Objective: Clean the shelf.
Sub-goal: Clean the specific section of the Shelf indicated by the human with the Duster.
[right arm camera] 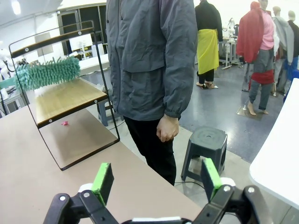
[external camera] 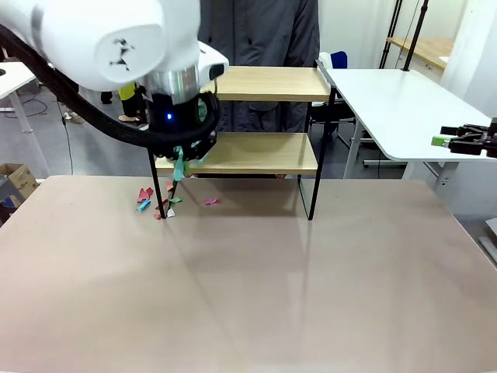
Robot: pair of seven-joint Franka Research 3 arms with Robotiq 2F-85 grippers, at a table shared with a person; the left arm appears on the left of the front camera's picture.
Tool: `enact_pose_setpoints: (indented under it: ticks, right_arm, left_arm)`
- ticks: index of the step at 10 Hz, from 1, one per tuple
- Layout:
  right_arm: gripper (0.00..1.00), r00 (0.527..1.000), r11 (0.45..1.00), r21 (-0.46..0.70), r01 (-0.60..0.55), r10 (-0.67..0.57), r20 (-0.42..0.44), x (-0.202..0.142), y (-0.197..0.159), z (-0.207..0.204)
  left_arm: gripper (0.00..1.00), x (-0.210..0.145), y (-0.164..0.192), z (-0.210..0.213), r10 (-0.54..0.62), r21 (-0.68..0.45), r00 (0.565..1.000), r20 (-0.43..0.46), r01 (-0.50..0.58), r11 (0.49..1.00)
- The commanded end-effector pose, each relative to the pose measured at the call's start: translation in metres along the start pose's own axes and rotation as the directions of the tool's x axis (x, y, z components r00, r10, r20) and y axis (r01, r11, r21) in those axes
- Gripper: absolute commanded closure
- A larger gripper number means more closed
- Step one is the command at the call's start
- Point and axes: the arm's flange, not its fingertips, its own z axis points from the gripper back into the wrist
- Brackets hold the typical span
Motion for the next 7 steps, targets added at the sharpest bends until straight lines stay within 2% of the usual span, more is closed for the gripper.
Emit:
enact_pose_setpoints:
  ticks: [1,3,5,6,7]
  right_arm:
    - [0.00,1.000,1.000,0.001,-0.003,0.003,0.000,0.002,0.002,-0.001]
    - [0.00,1.000,1.000,0.001,-0.003,0.003,0.000,0.002,0.002,-0.001]
    - [0.00,1.000,1.000,0.001,-0.003,0.003,0.000,0.002,0.002,-0.001]
    - [0.00,1.000,1.000,0.001,-0.003,0.003,0.000,0.002,0.002,-0.001]
    - [0.00,1.000,1.000,0.001,-0.003,0.003,0.000,0.002,0.002,-0.001]
  left_arm:
    - [0.87,-0.016,0.030,0.010,-0.121,-0.160,0.993,-0.016,0.117,0.980]
    - [0.87,-0.027,0.040,0.021,-0.291,-0.291,0.957,-0.010,0.276,0.916]
    - [0.87,-0.040,0.063,0.035,-0.472,-0.408,0.882,-0.004,0.430,0.806]
    - [0.87,-0.047,0.077,0.043,-0.539,-0.454,0.842,0.027,0.491,0.744]
    - [0.87,-0.052,0.089,0.050,-0.590,-0.459,0.807,0.020,0.532,0.712]
